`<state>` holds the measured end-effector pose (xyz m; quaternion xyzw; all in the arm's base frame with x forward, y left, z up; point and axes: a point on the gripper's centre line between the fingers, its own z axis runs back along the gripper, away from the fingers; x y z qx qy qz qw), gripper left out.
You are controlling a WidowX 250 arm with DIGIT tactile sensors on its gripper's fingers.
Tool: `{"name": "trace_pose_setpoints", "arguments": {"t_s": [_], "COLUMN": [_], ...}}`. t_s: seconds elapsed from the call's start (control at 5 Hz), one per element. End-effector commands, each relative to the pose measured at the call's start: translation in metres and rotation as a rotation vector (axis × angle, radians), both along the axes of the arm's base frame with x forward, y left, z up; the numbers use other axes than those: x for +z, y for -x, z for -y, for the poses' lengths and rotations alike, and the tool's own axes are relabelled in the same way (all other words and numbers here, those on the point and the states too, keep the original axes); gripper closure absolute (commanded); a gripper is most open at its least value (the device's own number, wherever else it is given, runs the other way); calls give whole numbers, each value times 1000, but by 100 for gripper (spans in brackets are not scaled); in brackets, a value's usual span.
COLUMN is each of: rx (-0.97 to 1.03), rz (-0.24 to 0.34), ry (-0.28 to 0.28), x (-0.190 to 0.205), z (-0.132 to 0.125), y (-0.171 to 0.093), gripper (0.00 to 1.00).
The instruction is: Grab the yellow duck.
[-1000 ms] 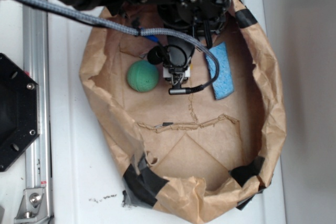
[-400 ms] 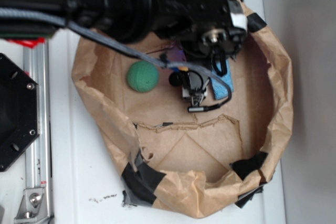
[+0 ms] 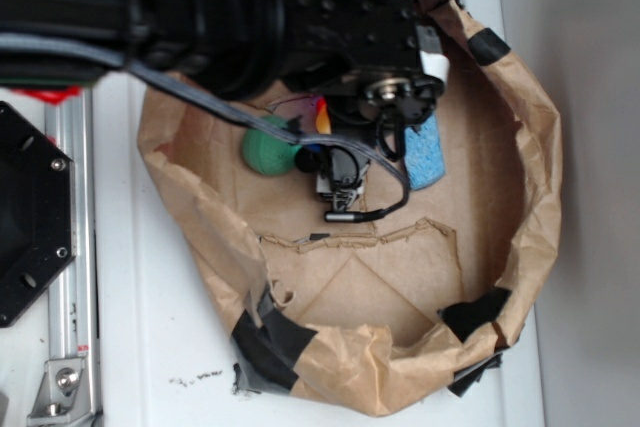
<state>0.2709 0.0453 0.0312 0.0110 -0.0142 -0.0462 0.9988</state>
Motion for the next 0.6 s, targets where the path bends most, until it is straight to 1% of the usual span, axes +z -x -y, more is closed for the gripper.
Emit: {"name": "trace_pose_setpoints", "arguments": {"t_s": [0.0, 0.4], "rx": [30, 65], "rz": [135, 158], "ry": [19, 19], "x": [34, 43], "z": [-19, -29], "y": [0, 4], "gripper": [0, 0]}}
